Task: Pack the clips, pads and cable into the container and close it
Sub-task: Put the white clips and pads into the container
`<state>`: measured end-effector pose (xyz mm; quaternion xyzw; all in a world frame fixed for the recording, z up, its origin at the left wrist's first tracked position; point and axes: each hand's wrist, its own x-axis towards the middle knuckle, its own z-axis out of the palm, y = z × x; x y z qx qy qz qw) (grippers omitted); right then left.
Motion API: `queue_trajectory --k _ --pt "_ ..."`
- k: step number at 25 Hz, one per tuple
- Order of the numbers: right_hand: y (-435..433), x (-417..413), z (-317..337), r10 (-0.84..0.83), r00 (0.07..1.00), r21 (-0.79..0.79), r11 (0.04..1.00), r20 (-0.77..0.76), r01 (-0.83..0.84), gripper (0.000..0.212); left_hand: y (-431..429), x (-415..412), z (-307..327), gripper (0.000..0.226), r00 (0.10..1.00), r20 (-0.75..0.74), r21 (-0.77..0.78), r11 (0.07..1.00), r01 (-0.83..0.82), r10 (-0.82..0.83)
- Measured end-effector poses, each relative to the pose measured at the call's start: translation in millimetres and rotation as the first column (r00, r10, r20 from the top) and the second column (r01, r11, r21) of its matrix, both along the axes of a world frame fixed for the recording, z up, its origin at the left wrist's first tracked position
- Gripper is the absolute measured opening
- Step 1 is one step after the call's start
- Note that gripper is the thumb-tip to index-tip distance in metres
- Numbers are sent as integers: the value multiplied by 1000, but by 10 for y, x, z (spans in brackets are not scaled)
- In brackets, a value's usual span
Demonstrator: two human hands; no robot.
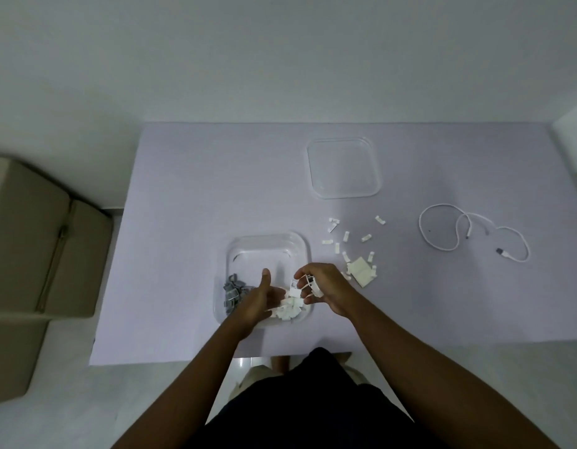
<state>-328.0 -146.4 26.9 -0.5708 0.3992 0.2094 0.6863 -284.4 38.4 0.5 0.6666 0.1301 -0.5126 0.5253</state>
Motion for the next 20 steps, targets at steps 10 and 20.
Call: queue_trajectory --k 10,20 --pt "550 111 -431 828 560 -706 375 -36 -600 17 556 -35 -291 8 204 743 650 760 8 -637" --pt "529 -57 -572 899 398 -713 158 -182 -683 28 526 -108 -363 29 185 655 726 678 116 -733"
